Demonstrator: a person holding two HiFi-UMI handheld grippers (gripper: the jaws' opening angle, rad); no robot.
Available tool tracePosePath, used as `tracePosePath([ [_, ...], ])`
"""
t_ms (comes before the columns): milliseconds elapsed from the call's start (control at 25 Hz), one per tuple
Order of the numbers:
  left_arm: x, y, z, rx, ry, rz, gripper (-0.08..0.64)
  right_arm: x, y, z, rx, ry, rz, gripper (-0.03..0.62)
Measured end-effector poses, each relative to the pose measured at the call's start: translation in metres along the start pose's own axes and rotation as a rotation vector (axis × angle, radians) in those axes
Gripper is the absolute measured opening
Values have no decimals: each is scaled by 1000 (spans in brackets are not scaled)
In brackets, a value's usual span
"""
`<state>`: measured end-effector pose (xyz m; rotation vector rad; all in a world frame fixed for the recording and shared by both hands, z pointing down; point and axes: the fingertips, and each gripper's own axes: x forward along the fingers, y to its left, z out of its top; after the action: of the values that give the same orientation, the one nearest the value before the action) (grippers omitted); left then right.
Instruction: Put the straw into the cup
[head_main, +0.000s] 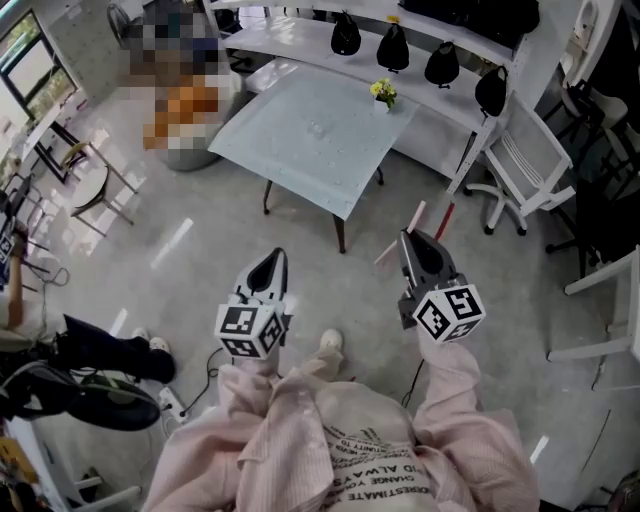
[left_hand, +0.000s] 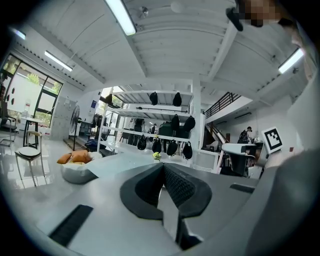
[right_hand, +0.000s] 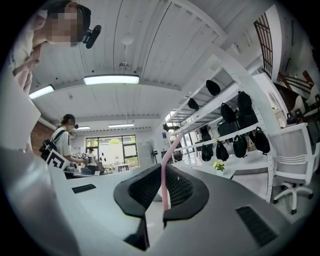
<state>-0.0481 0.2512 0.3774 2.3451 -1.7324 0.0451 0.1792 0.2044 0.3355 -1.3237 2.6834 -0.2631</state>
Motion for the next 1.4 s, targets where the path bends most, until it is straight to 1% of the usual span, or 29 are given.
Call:
tracePosePath([
  [400,96,44,11,-18,24,-46,-2,92,-42,-4,9,18,-23,21],
  [720,144,75,17,-9,24,-77,-2,144,-66,-10,2,19,-51,21],
  [1120,171,111,7,-47,42,-27,-2,188,-86,-20,-5,47,-44,21],
  [1400,216,136,9,-65,44,7,-2,237,-118,-22,4,57,-33,21],
])
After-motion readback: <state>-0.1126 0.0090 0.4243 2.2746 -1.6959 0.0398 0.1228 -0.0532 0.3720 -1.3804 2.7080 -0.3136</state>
